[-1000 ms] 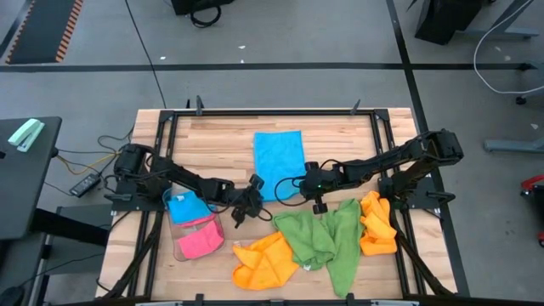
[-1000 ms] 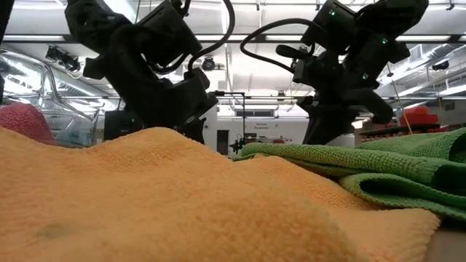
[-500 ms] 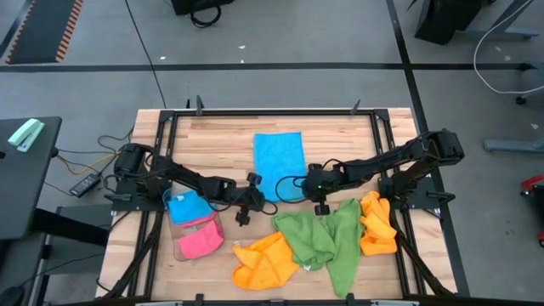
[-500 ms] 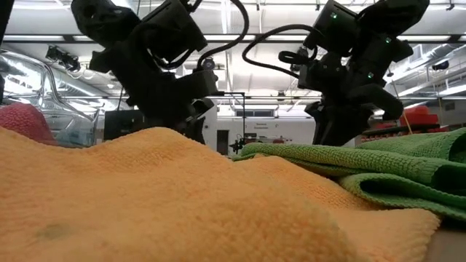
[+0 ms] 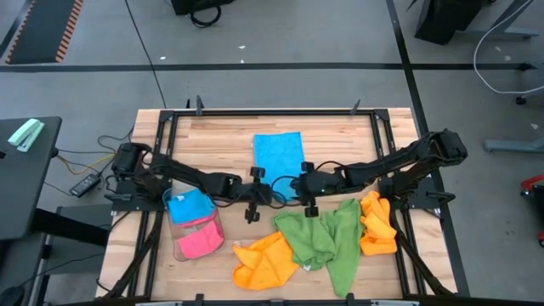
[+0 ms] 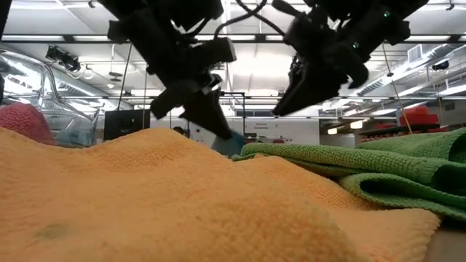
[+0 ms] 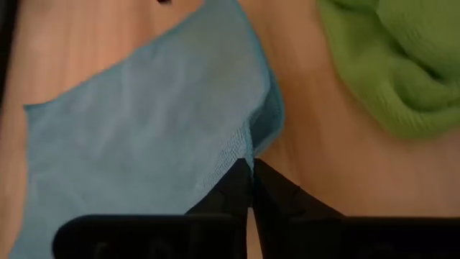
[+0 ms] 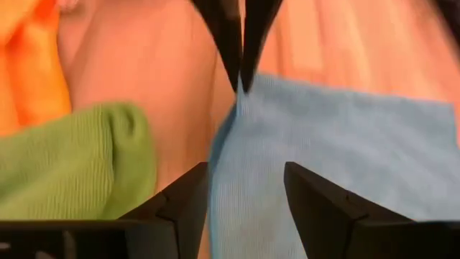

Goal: Fold microfiber towels
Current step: Fold the blue microfiber cloth

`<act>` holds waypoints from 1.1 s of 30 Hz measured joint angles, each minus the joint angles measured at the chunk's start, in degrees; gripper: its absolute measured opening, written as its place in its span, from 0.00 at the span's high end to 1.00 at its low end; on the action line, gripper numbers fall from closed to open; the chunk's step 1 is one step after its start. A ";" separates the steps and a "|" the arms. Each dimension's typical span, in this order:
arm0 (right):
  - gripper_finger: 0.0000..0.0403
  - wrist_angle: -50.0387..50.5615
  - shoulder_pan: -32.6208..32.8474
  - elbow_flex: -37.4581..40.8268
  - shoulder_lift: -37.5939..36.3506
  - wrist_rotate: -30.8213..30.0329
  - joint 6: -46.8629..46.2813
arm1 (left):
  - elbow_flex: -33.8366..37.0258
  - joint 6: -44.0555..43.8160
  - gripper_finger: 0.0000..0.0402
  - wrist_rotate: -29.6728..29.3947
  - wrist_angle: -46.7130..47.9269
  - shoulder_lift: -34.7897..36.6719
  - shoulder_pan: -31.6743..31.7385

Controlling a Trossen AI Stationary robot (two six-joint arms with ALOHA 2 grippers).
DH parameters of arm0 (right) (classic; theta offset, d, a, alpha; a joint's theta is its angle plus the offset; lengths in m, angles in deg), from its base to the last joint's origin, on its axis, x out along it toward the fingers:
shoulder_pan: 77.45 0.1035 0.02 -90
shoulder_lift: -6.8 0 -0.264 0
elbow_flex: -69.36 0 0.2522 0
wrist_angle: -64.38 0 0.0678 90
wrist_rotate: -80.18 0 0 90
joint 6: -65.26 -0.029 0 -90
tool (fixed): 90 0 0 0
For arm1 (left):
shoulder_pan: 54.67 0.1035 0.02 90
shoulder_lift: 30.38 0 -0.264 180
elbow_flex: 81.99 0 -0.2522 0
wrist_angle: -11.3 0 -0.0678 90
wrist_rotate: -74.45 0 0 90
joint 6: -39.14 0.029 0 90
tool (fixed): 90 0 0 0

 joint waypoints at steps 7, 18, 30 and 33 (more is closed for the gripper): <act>0.46 -7.66 0.60 0.02 2.80 -2.03 -1.07 | -2.48 -0.56 0.98 -1.19 1.70 2.26 0.25; 0.43 -14.33 3.26 0.04 12.04 -9.56 0.42 | -3.25 -3.72 0.98 -2.70 3.82 3.22 1.54; 0.50 -6.53 3.52 -0.18 18.09 -16.99 -1.88 | -3.27 -5.09 0.98 -2.72 7.59 3.22 1.73; 0.54 -2.91 3.51 -0.01 16.55 -17.10 -1.57 | -3.27 -6.17 0.97 -2.71 8.91 3.24 1.73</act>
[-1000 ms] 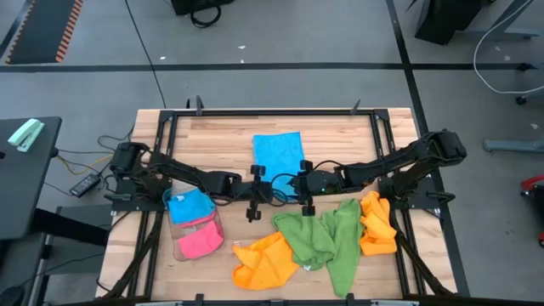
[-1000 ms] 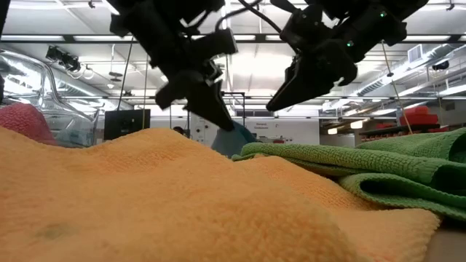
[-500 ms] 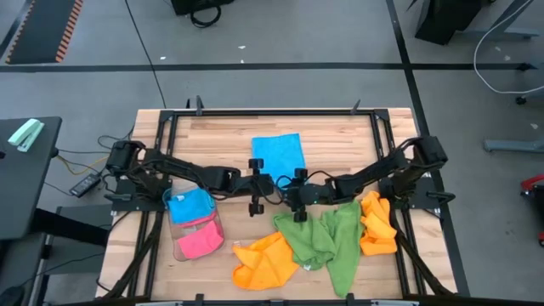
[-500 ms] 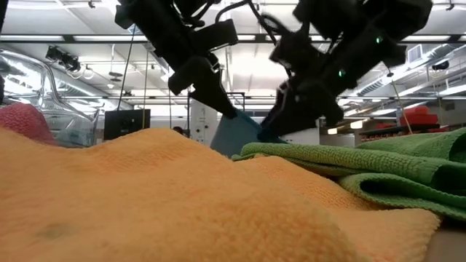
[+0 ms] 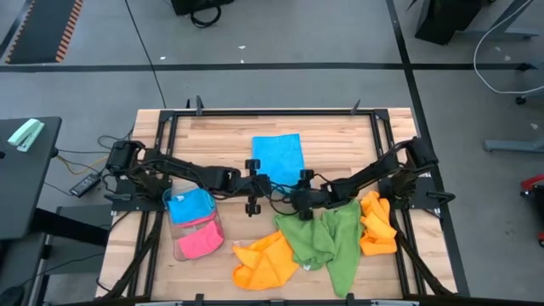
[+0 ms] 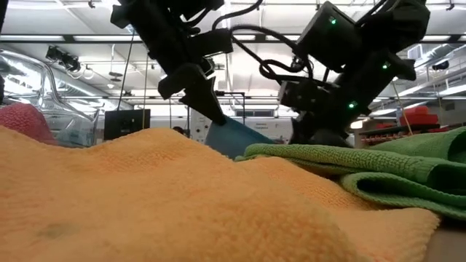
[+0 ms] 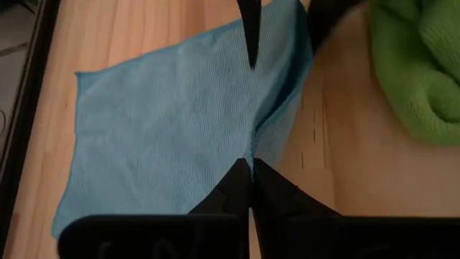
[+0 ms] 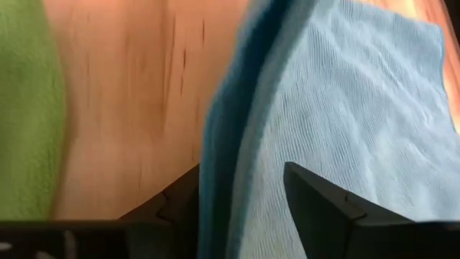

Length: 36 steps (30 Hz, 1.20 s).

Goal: Fold microfiber towels
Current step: Fold the blue microfiber cloth

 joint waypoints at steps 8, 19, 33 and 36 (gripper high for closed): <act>0.68 5.08 0.01 0.14 -1.99 -0.06 2.34 | 0.01 -1.54 0.96 -0.02 3.23 0.00 0.00; 0.89 5.24 -0.58 -0.97 -2.01 4.97 5.55 | 0.24 -4.67 0.93 0.01 8.77 0.02 0.00; 0.90 19.66 -10.45 -9.93 -2.06 21.07 8.15 | 0.31 -3.33 0.90 0.02 11.77 0.02 6.26; 0.90 19.78 -12.51 -10.09 -2.06 21.77 8.75 | 0.31 -1.52 0.92 0.04 11.55 0.02 8.49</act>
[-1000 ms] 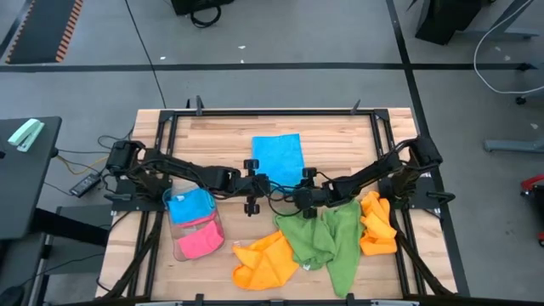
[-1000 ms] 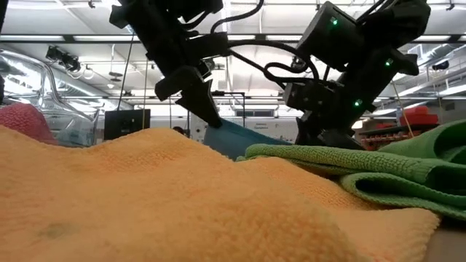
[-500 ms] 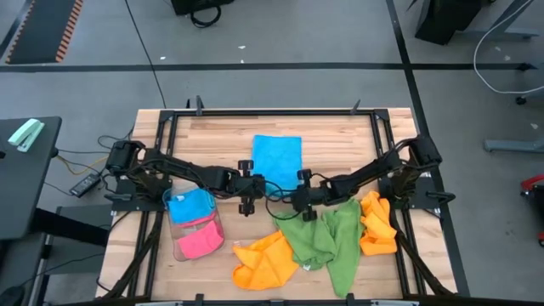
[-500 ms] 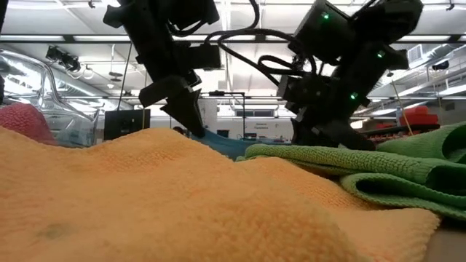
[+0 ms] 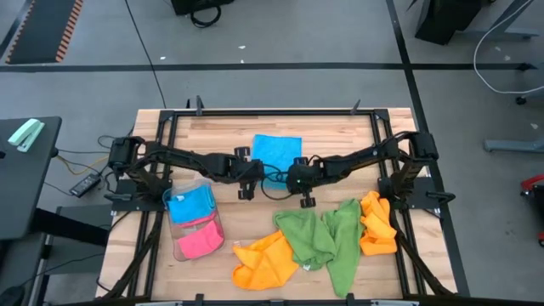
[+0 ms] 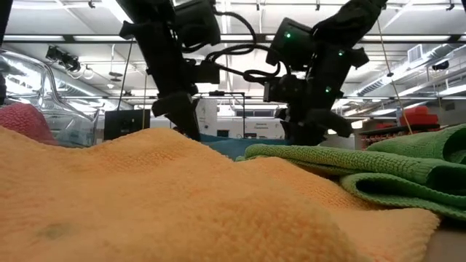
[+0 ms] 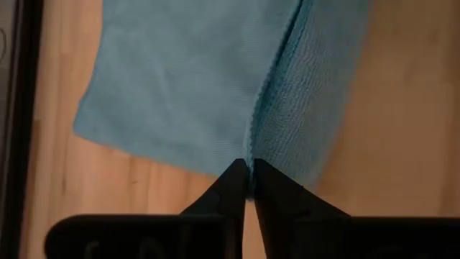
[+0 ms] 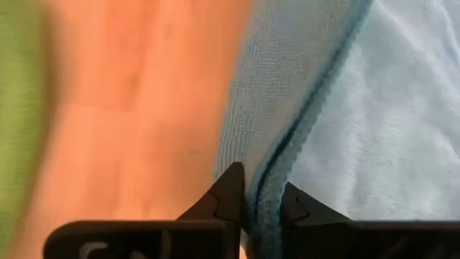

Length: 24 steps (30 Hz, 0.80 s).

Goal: Fold microfiber towels
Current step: Fold the blue microfiber cloth

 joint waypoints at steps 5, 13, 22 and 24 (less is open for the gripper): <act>0.90 0.73 -3.12 -0.04 0.00 1.38 0.02 | 0.00 1.61 0.96 5.89 -1.18 -0.30 4.13; 0.90 0.33 -4.86 -0.04 0.00 1.44 2.03 | 0.04 4.65 0.94 8.32 -4.16 -2.25 7.49; 0.88 -2.13 -5.67 -0.04 0.07 1.24 4.72 | 0.04 5.90 0.97 8.36 -3.93 -3.13 9.09; 0.86 -2.29 -6.14 -0.04 0.09 1.25 4.82 | -0.02 6.14 0.95 8.34 -5.33 -3.67 9.15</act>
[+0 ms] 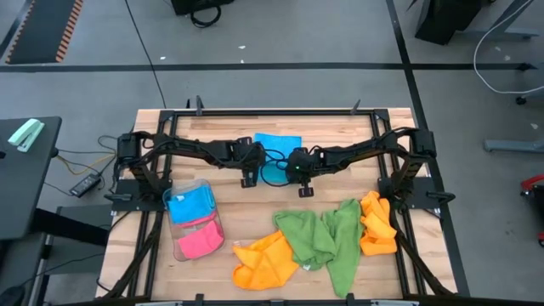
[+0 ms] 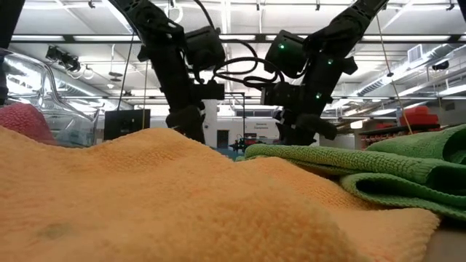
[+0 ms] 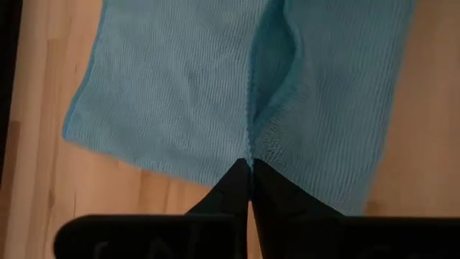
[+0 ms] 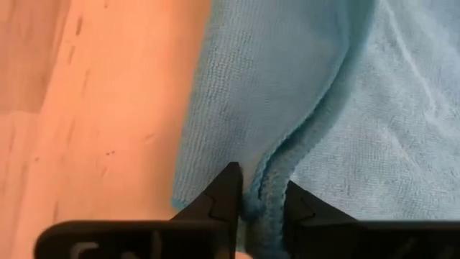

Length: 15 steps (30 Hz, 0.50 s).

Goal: Fold microfiber towels
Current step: Fold the blue microfiber cloth

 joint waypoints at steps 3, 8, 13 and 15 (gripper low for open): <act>0.81 -0.13 -0.83 0.04 0.02 0.00 -0.06 | 0.09 0.25 0.92 0.00 -0.13 -0.59 0.05; 0.70 0.00 -2.24 0.14 0.04 -0.07 -0.13 | 0.02 0.99 0.94 -0.61 -0.42 -0.81 0.14; 0.60 0.20 -2.88 0.16 0.04 -0.02 -1.08 | 0.02 0.33 0.97 -0.74 0.31 -0.92 0.71; 0.58 0.60 -2.82 0.17 0.04 0.02 -1.40 | 0.03 -0.36 0.94 -0.83 0.21 -1.52 0.90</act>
